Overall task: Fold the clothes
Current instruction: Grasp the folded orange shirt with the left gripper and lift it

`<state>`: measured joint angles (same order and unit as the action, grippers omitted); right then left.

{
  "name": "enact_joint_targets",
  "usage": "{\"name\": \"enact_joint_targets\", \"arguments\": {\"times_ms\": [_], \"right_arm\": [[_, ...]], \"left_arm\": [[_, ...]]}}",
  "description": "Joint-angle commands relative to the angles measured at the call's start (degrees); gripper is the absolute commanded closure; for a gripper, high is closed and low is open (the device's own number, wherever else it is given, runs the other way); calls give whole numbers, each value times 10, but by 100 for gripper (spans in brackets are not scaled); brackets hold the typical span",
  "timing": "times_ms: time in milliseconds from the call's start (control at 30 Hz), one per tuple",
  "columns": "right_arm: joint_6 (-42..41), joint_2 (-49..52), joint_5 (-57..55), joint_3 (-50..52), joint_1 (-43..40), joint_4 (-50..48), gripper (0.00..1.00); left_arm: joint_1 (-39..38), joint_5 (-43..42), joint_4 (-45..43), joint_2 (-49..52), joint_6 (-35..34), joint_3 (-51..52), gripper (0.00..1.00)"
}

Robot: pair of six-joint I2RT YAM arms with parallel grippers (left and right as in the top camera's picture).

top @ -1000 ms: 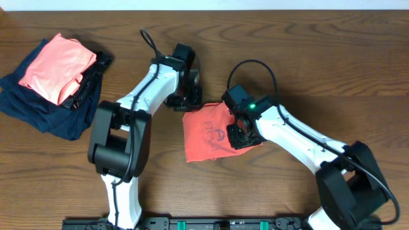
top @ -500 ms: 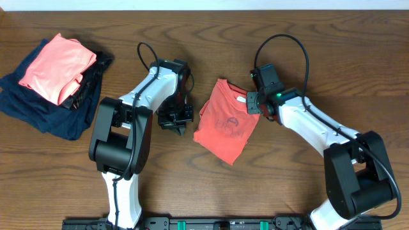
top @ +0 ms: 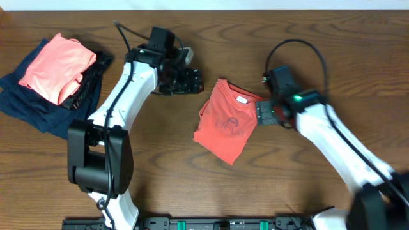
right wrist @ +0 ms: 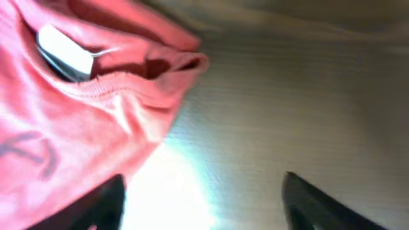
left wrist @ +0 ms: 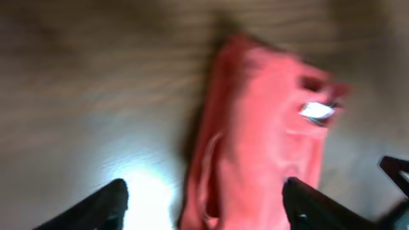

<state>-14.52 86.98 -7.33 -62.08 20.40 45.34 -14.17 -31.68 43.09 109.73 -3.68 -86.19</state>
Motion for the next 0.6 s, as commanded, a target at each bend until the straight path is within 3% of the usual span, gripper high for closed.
{"name": "enact_joint_targets", "arguments": {"times_ms": [0,167,500,567], "right_arm": [[0,-58,-15,-9,-8,23,15],[0,-114,-14,-9,-8,49,12],[0,-134,-14,-9,-8,94,13],[0,-134,-15,-9,-8,98,14]], "left_arm": [[-10,-73,-8,29,74,-3,20],[-24,-119,-42,79,82,-3,19],[-57,-125,-94,170,77,-3,20],[-68,-125,-94,184,75,-3,24]]}}
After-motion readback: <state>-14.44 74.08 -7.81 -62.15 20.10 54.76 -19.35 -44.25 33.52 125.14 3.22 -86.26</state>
